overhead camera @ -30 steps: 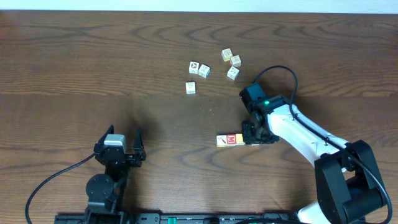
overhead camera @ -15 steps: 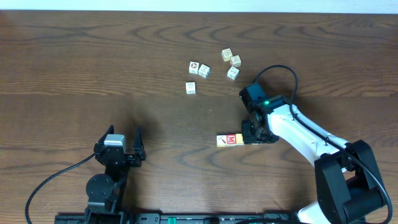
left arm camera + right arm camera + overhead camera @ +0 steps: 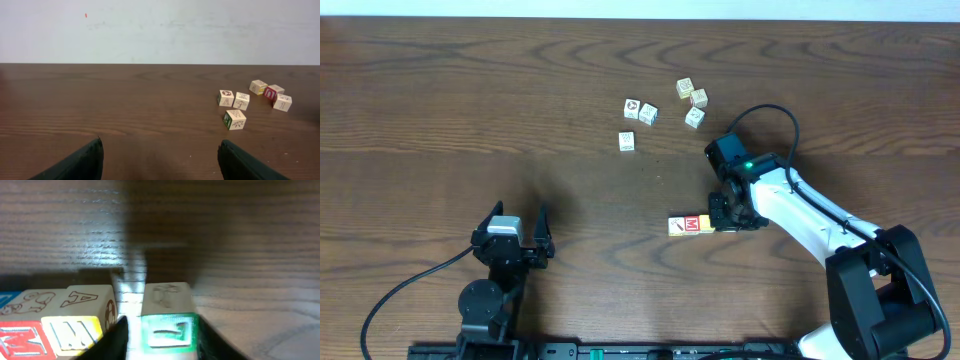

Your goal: Lift 4 blocks

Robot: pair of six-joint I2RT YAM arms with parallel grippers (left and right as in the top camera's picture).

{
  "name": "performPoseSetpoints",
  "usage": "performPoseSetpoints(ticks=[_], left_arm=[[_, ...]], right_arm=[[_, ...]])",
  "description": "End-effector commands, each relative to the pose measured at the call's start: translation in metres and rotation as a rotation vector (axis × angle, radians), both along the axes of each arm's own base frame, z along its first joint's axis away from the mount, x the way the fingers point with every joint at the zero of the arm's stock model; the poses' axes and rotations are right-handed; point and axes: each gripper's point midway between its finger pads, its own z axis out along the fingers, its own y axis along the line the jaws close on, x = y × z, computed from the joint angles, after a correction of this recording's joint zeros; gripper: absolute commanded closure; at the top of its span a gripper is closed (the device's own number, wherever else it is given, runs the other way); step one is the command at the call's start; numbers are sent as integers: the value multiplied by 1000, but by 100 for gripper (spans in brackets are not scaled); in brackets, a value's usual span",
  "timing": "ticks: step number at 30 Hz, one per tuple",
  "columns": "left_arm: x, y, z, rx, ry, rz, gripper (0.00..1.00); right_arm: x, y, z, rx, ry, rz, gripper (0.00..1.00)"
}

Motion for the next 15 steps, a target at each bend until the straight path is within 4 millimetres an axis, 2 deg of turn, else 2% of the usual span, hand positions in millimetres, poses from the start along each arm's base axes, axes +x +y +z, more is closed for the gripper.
performPoseSetpoints(ticks=[1,2,3,5,6,10,15], left_arm=[[-1,2,-16,2,52,14,27],[-1,2,-16,2,52,14,27],[-1,2,-16,2,52,14,27],[-1,2,-16,2,52,14,27],[-1,2,-16,2,52,14,27],[-1,2,-16,2,52,14,27],[-1,2,-16,2,52,14,27]], right_arm=[[-2,0,1,-7,-5,12,62],[-2,0,1,-8,-5,12,72],[-2,0,1,-8,-4,12,71],[-2,0,1,-7,-4,11,54],[-2,0,1,-7,-4,11,51],[-2,0,1,-7,-4,12,53],[-2,0,1,-8,-4,12,43]])
